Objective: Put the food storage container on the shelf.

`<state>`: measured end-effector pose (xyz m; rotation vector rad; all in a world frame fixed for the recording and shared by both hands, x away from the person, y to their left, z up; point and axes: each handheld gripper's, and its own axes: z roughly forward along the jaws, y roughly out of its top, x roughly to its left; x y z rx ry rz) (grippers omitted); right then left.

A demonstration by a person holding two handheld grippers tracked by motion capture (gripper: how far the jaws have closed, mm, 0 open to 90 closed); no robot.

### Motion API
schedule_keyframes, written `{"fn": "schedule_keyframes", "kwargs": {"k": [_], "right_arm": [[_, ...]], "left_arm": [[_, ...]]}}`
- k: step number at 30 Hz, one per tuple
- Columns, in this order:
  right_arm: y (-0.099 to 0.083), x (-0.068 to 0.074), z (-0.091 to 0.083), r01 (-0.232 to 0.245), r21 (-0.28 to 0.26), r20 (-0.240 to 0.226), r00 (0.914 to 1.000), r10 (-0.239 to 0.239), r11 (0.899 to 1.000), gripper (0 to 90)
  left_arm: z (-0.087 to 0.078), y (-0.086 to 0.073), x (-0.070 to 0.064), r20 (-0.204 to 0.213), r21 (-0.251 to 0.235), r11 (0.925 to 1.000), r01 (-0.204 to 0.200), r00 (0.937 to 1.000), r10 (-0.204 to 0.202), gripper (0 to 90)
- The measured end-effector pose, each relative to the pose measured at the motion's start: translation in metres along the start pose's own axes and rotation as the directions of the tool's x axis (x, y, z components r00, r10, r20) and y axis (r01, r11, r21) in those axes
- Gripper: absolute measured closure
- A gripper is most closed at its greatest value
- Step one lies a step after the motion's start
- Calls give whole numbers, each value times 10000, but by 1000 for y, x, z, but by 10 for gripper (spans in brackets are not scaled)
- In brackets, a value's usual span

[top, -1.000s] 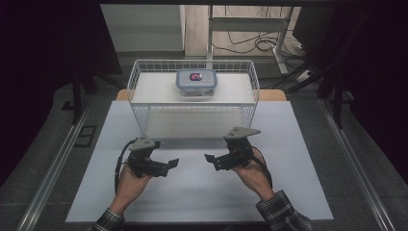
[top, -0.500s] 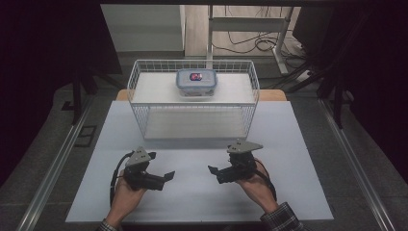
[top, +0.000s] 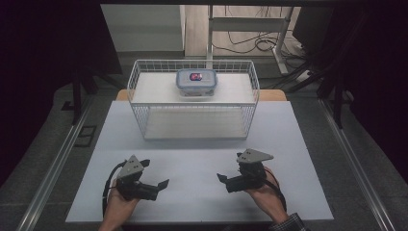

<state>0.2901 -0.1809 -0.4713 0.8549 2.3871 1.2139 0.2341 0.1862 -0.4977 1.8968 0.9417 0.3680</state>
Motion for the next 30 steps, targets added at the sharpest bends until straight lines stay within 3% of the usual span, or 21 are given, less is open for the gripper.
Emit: {"fn": "schedule_keyframes", "kwargs": {"k": [14,24,30], "right_arm": [[-26,-6,-21,-102,-16,556,9984,102,9999,0],[-47,-11,-37,-300,118,954,9950,288,9995,0],[-61,-11,-38,-456,533,1003,9942,401,9975,0]], "left_arm": [[-23,-26,3,-722,359,9976,-593,9955,617,31],[-35,-40,2,-856,530,9974,-488,9949,532,36],[-37,-52,6,-1141,1137,9919,-561,9911,692,20]]}}
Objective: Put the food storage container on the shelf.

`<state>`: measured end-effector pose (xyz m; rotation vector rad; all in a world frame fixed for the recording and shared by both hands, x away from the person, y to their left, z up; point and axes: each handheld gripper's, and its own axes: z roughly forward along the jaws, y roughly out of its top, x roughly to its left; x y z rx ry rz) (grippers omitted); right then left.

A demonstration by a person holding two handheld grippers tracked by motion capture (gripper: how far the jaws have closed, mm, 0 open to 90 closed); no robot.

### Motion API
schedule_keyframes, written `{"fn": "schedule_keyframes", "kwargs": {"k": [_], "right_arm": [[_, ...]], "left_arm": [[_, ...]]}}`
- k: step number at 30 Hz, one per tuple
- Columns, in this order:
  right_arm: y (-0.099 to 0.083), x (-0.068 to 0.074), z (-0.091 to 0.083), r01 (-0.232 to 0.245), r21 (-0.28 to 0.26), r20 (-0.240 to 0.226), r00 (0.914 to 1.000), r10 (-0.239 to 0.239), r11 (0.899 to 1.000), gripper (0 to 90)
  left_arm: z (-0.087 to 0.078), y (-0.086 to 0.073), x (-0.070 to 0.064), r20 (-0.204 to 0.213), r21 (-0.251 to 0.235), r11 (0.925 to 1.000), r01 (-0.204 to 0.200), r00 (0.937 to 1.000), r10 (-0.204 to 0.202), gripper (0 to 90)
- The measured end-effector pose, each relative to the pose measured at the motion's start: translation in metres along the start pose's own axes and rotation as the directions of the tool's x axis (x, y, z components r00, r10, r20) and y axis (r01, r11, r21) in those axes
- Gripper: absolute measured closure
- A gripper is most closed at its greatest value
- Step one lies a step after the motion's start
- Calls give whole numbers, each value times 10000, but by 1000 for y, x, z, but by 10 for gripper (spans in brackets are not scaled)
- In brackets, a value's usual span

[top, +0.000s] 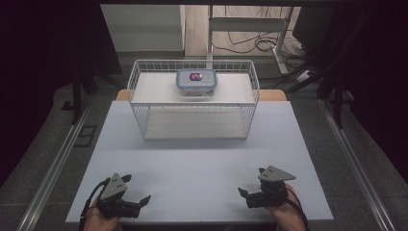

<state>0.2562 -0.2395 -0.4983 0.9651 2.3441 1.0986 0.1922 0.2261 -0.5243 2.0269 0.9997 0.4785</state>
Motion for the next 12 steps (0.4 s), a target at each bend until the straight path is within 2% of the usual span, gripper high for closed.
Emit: {"fn": "schedule_keyframes", "kwargs": {"k": [4,7,10,12], "right_arm": [[-7,1,1,19,375,5,10000,-19,9993,0],[-12,0,2,102,713,-85,9999,-96,9974,0],[-15,-1,6,112,1061,-76,9999,-104,9943,0],[-16,-1,7,221,1185,16,9997,-224,9927,0]], "left_arm": [[-1,-10,4,-193,304,9995,-13,9998,19,10],[0,-17,10,-271,582,9980,235,9994,-219,3],[1,-19,15,-207,574,9969,539,9984,-528,0],[0,-18,15,-345,413,9976,549,9980,-535,0]]}}
